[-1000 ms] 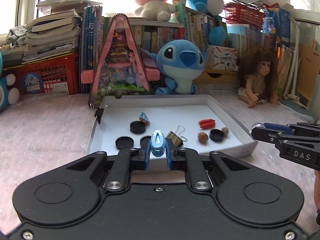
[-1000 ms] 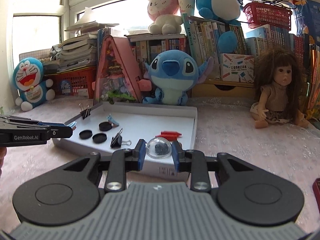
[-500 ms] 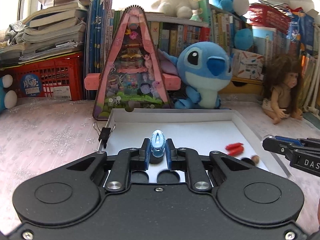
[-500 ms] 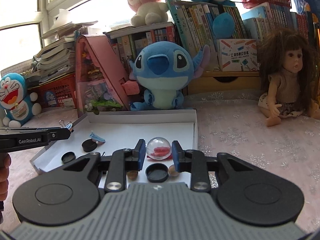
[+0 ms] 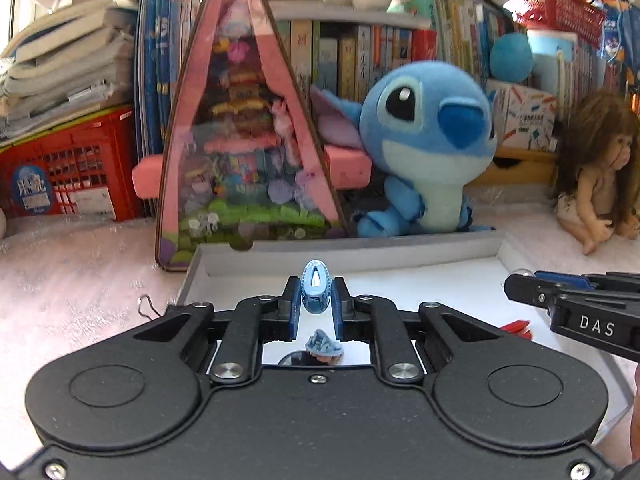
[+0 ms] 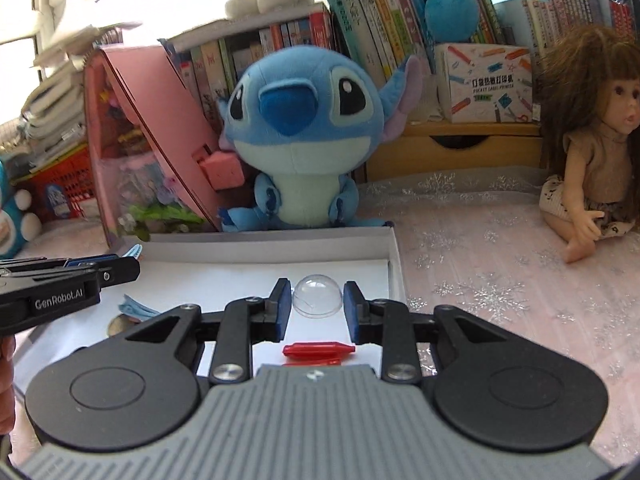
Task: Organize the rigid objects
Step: 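Lower the hair clip and ball into the tray and open both tools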
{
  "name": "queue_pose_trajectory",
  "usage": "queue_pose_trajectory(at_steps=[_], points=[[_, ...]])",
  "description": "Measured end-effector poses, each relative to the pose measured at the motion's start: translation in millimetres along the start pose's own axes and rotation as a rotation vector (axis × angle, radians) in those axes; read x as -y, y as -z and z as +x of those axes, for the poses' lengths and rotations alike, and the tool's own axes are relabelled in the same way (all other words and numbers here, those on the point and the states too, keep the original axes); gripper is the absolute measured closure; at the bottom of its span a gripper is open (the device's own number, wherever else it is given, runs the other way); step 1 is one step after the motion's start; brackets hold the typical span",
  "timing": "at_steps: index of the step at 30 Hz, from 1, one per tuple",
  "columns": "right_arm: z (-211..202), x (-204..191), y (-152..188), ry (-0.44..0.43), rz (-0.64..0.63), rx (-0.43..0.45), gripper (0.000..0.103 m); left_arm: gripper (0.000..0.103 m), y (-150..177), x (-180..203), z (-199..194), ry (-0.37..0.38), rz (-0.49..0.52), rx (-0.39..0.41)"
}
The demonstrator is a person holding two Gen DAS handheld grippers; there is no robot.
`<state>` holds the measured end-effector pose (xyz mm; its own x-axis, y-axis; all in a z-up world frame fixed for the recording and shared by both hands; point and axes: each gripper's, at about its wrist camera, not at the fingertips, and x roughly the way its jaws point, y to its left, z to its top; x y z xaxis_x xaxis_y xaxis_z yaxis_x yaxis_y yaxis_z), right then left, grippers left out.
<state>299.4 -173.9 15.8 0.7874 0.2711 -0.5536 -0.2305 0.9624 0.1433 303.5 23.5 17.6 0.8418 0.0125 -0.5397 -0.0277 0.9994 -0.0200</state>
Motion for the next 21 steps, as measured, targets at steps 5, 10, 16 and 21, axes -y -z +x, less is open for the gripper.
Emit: queue_pose_trajectory(at_steps=[5, 10, 16, 21], points=[[11, -4, 1, 0.023, -0.017, -0.039, 0.070, 0.088, 7, -3, 12, -0.014, -0.007, -0.034], [18, -6, 1, 0.048, -0.018, -0.084, 0.069, 0.088, 10, -5, 18, -0.012, -0.020, -0.059], [24, -7, 1, 0.073, -0.023, -0.125, 0.069, 0.088, 10, -4, 20, -0.010, -0.008, -0.069], [27, -6, 2, 0.081, -0.023, -0.144, 0.069, 0.088, 10, -3, 21, -0.010, -0.010, -0.073]])
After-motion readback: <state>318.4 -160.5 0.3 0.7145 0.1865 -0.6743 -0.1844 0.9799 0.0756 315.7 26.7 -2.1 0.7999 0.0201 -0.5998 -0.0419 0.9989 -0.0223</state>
